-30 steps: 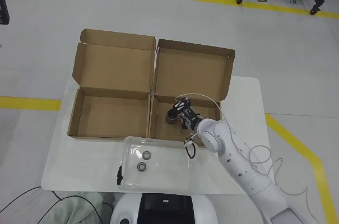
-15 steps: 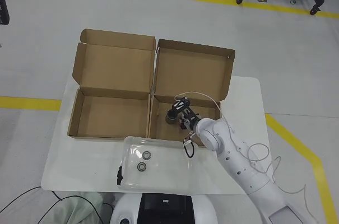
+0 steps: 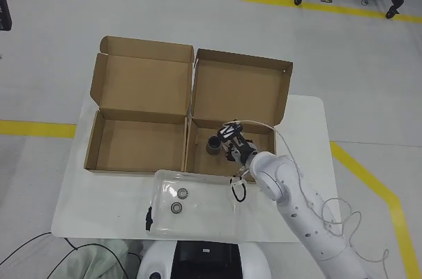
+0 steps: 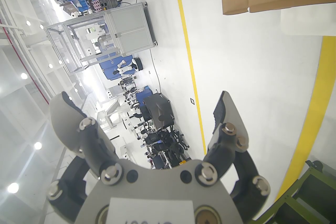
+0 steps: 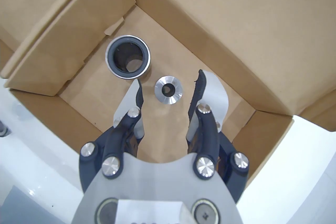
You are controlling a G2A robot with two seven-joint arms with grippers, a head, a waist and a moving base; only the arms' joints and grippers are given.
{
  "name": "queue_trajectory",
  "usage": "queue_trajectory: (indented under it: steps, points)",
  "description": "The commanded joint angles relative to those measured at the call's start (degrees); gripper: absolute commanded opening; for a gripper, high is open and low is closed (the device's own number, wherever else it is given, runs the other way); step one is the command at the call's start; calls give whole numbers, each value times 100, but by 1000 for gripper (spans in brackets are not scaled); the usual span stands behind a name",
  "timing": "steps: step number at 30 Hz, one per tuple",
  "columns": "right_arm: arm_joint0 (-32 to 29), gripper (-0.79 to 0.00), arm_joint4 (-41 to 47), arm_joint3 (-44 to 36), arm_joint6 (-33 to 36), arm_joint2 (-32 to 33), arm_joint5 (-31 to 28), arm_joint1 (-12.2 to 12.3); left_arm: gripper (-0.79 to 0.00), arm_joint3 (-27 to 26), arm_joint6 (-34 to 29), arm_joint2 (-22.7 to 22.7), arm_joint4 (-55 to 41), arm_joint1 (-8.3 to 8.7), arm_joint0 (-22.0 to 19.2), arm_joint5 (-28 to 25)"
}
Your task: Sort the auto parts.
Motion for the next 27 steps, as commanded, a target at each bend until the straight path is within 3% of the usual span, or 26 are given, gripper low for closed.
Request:
queue_trajectory:
  steps: [1,9,15,21,27]
  points:
    - [-223,-413,80,-478,-198,68,-324,41,0,0,0,0,0,0,0,0]
    - [-749,-400,1,-1486,-569,44,-1605,177,0,0,0,0,0,0,0,0]
    - [-994,-351,20,-1745,-672,125,-1904,243,0,0,0,0,0,0,0,0]
    - [-987,-382,231,-1557,-836,189,-2614,309,0,0,0,0,0,0,0,0]
    - [-787,-413,246,-1177,-973,-321,-2924,265,0,0,0,0,0,0,0,0]
